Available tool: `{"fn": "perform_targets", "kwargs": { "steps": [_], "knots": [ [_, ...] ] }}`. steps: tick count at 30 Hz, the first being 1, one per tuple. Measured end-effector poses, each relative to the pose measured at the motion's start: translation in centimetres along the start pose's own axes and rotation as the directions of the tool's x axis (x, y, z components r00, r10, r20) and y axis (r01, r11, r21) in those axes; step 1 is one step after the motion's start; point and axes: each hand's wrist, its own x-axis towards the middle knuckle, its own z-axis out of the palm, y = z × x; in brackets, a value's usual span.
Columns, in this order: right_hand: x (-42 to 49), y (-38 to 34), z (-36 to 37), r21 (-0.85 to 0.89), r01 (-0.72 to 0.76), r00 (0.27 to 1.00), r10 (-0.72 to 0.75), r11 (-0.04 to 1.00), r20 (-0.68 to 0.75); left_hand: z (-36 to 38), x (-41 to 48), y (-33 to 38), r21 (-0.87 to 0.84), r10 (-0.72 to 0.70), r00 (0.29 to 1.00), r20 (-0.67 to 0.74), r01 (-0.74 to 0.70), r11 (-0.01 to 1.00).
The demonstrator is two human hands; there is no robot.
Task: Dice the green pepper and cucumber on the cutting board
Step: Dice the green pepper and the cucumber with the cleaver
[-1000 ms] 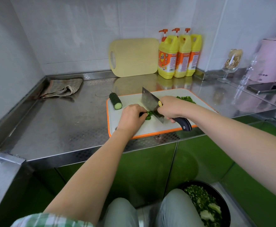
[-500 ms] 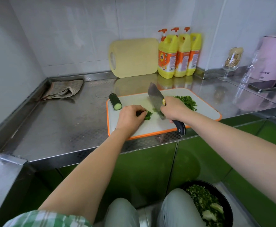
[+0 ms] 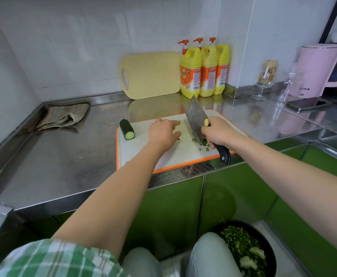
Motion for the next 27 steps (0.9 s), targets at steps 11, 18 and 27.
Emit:
{"fn": "perform_targets", "kwargs": {
  "steps": [11,18,27],
  "knots": [
    [-1.2,-3.5,1.7,-0.088,0.081,0.974,-0.06,0.993,0.218,-1.3,-3.7,-5.1,-0.085,0.036,0.999,0.002,-0.036,0.996],
    [-1.9,-5.0,3.0,-0.199,0.101,0.965,-0.048,0.975,0.259,0.1,-5.1,-5.3,-0.207,0.016,0.994,-0.109,-0.038,0.978],
    [-1.4,-5.7,3.6,-0.316,0.067,0.951,0.035,0.946,0.306,0.5,-5.0,-5.3,-0.219,0.025,0.987,-0.157,-0.06,0.974]
  ]
}}
